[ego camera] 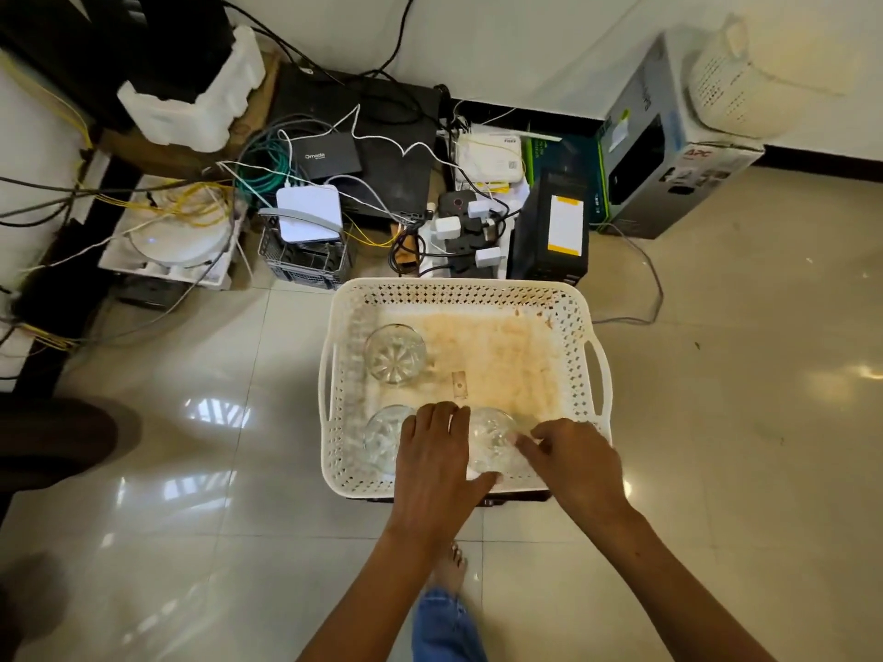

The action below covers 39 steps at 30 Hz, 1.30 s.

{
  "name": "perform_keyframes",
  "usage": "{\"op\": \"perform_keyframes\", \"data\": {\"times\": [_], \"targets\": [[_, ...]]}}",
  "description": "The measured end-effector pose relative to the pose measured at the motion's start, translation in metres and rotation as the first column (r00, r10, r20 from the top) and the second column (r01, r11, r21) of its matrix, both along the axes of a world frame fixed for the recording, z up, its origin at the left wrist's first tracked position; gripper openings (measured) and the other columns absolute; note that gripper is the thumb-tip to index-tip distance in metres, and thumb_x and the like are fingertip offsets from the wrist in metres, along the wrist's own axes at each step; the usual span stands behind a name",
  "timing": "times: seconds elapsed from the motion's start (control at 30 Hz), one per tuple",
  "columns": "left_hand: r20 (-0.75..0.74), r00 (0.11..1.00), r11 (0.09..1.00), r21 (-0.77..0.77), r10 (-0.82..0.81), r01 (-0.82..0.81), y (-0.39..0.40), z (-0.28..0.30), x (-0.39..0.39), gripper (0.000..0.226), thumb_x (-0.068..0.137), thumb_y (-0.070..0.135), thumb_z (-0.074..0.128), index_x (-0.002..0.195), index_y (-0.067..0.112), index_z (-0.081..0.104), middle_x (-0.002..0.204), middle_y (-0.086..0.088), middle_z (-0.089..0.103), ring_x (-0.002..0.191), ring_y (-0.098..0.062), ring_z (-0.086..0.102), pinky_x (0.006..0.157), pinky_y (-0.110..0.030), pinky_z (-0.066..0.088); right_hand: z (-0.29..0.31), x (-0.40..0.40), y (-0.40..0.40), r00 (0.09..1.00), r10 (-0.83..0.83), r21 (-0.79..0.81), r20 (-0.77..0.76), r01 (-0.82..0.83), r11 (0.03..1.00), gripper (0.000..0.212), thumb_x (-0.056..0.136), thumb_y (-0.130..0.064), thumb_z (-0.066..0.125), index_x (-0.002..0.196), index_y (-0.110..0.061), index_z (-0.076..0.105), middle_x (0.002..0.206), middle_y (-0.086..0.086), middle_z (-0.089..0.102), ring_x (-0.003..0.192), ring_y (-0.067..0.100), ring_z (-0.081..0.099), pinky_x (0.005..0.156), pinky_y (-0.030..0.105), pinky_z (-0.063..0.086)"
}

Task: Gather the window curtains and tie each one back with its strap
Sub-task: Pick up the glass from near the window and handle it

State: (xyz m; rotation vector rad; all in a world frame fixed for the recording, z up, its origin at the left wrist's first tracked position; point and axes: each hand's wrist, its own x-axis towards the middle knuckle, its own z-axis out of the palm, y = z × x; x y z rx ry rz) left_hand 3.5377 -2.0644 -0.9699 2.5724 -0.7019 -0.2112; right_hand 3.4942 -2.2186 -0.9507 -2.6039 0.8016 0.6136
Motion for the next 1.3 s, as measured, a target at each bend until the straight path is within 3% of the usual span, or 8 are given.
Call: {"op": "perform_keyframes", "data": {"times": [0.27,0.43,0.57,0.63,0.87,1.1,1.2,1.3], "targets": [[0.065,0.879,0.83,-0.367,0.473,-0.419,0.095,0.051,0.033,0.024,0.086,0.026,0.061,0.108,0.015,0.065,0.109,-0.002,0.065,0.101,-0.016,0.054,0.089,-0.023,0.037,0.064,0.067,0.082,0.906,0.277,-0.007,0.32,-0.29,0.957,0.016,0.092,-0.033,0.057,0.087,-0.027,0.071,0.077,-0.007,0.072,0.07,0.017,0.067,0.059,0.027,0.046],[0.058,0.598,0.561,-0.43,0.799,-0.707,0.214,0.059,0.033,0.024,0.084,0.024,0.056,0.106,0.017,0.062,0.108,0.001,0.062,0.102,-0.016,0.055,0.09,-0.027,0.041,0.082,0.116,0.208,0.756,0.541,0.079,0.367,-0.605,0.792,0.008,0.085,-0.031,0.067,0.078,-0.031,0.07,0.065,-0.005,0.07,0.068,0.021,0.069,0.057,0.034,0.05],[0.051,0.289,0.284,-0.42,0.956,-0.862,0.325,0.049,0.019,0.025,0.084,0.029,0.055,0.107,0.023,0.061,0.106,0.008,0.061,0.098,-0.01,0.053,0.087,-0.018,0.036,0.076,0.139,0.337,0.641,0.694,0.269,0.328,-0.767,0.582,0.022,0.086,-0.029,0.066,0.064,-0.03,0.065,0.055,-0.019,0.065,0.056,-0.004,0.063,0.061,0.017,0.048],[0.043,0.171,0.174,-0.398,0.984,-0.901,0.38,0.039,0.011,0.028,0.085,0.033,0.05,0.109,0.023,0.06,0.107,0.007,0.06,0.099,-0.013,0.054,0.087,-0.022,0.038,0.061,0.144,0.402,0.583,0.753,0.31,0.305,-0.808,0.501,0.023,0.088,-0.031,0.063,0.065,-0.03,0.064,0.059,-0.017,0.066,0.056,-0.001,0.063,0.064,0.025,0.052],[0.084,-0.074,-0.05,-0.266,0.994,-0.963,0.561,0.007,0.006,0.029,0.086,0.027,0.051,0.111,0.015,0.062,0.107,0.001,0.063,0.101,-0.017,0.056,0.09,-0.028,0.042,-0.006,0.152,0.63,0.518,0.761,0.342,0.391,-0.849,0.402,0.011,0.085,-0.031,0.064,0.08,-0.025,0.071,0.072,-0.006,0.072,0.07,0.012,0.068,0.068,0.033,0.054],[0.049,-0.039,-0.039,0.003,0.998,-0.999,0.7,-0.057,0.056,0.044,0.063,0.009,0.081,0.103,0.0,0.065,0.096,-0.016,0.067,0.088,-0.034,0.065,0.078,-0.041,0.054,-0.087,0.209,0.82,0.65,0.723,0.47,0.236,-0.727,0.5,0.024,0.089,-0.025,0.061,0.096,-0.005,0.074,0.094,0.016,0.073,0.095,0.031,0.066,0.08,0.033,0.05],[-0.001,-0.048,-0.048,0.032,0.999,-0.998,0.737,-0.084,0.081,0.038,0.061,0.004,0.079,0.096,0.0,0.064,0.087,-0.015,0.065,0.078,-0.034,0.064,0.07,-0.036,0.054,-0.117,0.229,0.871,0.665,0.728,0.413,0.17,-0.718,0.56,0.025,0.088,-0.023,0.057,0.103,-0.008,0.071,0.109,0.016,0.069,0.107,0.032,0.062,0.081,0.032,0.047],[-0.076,-0.073,-0.07,0.042,0.994,-0.997,0.758,-0.103,0.095,0.039,0.076,0.004,0.067,0.115,-0.001,0.06,0.106,-0.018,0.063,0.096,-0.035,0.06,0.082,-0.039,0.049,-0.141,0.239,0.902,0.658,0.738,0.375,0.149,-0.728,0.573,0.034,0.09,-0.028,0.057,0.115,-0.007,0.065,0.124,0.014,0.062,0.117,0.031,0.056,0.086,0.033,0.045]]}}
